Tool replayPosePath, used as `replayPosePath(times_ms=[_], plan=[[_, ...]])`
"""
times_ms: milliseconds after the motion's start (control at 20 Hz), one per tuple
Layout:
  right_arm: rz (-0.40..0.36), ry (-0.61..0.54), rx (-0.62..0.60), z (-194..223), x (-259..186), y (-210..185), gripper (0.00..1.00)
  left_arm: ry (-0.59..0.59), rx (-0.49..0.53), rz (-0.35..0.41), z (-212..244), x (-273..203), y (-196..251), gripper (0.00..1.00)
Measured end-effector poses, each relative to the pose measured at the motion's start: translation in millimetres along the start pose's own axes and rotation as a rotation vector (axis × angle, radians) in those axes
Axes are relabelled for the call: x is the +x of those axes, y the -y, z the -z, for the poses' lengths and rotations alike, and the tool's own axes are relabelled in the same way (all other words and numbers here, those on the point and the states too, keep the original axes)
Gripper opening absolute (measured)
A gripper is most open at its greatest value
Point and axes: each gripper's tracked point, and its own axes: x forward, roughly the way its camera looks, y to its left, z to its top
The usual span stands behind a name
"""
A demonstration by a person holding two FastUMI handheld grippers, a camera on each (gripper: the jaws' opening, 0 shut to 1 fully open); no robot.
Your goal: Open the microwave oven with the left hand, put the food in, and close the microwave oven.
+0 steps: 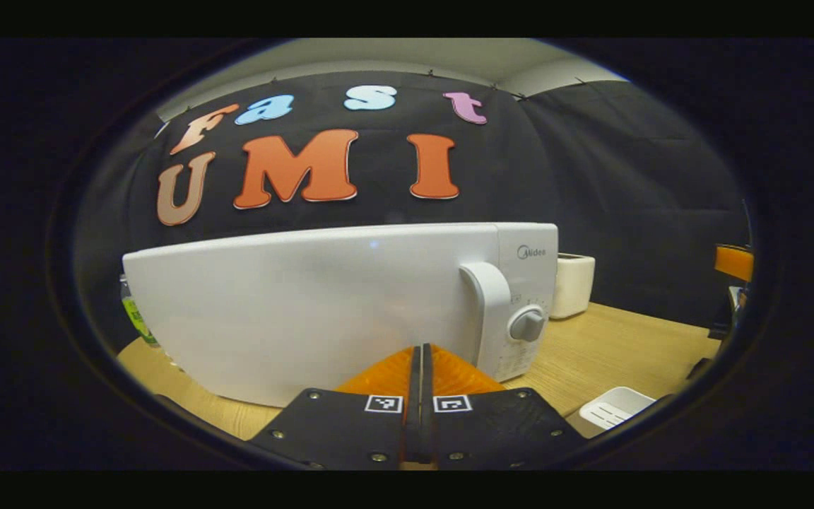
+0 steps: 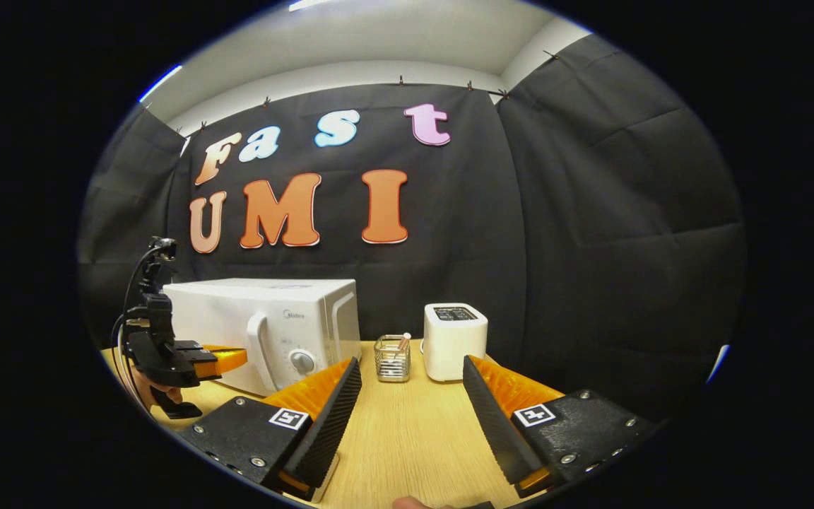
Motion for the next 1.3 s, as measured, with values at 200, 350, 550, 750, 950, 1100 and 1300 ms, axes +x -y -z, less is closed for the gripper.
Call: replayPosePath(times_ms=[200, 350, 550, 750, 950, 1100, 1300], plan=[[-0.021, 0.02, -0.017, -21, 1, -18, 0.9, 0.008, -0.025, 0.02, -30, -36, -16, 0.01], [-0.043, 0.022, -0.017, -30, 0, -38, 0.91, 0.035, -0.028, 0.011, -59, -68, -42, 0.02], [-0.068, 0.058, -0.011, -60, 3, -57, 0.91, 0.118, 0.009, -0.077, -111, -121, -92, 0.19], [-0.072, 0.088, -0.034, -85, 4, -75, 0.91, 0.164, -0.004, -0.163, -144, -167, -138, 0.39], [-0.111, 0.136, -0.068, -121, -3, -98, 0.91, 0.182, -0.02, -0.221, -170, -205, -171, 0.59], [-0.142, 0.166, -0.091, -141, -9, -118, 0.9, 0.192, -0.019, -0.287, -184, -232, -198, 0.76], [-0.161, 0.193, -0.122, -168, -20, -133, 0.91, 0.216, -0.03, -0.341, -207, -262, -220, 0.8]])
